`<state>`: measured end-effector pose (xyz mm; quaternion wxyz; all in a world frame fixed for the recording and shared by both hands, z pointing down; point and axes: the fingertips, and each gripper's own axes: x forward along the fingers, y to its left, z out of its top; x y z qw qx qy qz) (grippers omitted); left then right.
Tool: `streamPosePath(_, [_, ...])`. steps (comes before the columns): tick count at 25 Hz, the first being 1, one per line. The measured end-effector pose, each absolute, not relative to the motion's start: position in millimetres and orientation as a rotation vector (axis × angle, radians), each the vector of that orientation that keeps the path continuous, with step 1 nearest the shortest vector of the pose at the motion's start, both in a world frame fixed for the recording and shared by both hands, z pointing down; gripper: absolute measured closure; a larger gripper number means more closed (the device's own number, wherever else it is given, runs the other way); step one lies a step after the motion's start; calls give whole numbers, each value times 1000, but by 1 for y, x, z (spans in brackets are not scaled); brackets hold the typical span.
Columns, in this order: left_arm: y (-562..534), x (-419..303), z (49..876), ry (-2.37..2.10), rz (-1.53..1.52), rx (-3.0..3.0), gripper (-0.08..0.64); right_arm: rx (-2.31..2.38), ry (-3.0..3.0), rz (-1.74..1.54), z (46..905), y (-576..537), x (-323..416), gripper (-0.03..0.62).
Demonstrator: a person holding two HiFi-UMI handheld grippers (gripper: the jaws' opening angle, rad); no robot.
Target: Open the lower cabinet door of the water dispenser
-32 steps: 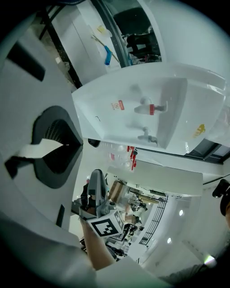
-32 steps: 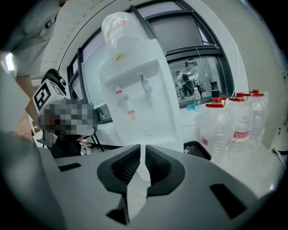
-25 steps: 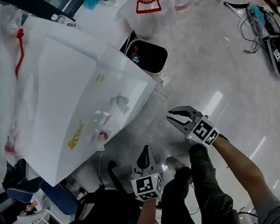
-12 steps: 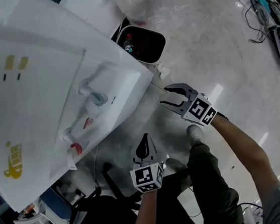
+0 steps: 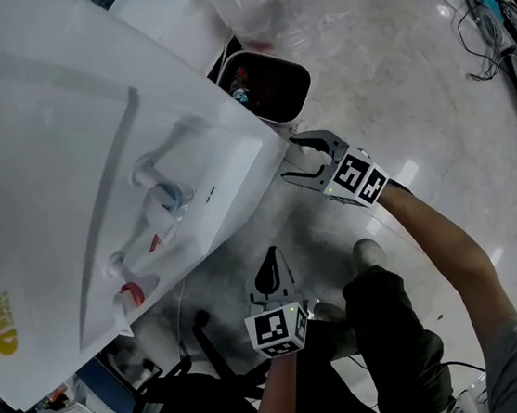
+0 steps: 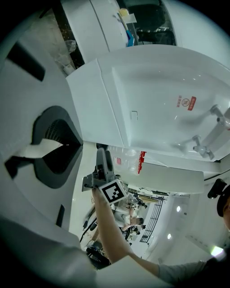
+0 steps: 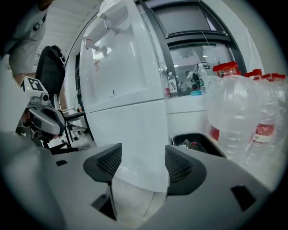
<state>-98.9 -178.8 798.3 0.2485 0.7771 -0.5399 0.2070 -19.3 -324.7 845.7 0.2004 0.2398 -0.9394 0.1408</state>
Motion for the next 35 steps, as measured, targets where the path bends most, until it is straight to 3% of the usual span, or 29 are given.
streamPosePath(9, [-193, -99, 809, -1488, 549, 2169, 552, 600, -2655, 339, 858, -352, -36, 216])
streamPosePath(35, [-174, -103, 810, -1440, 614, 2160, 552, 726, -2691, 277, 853, -342, -40, 219])
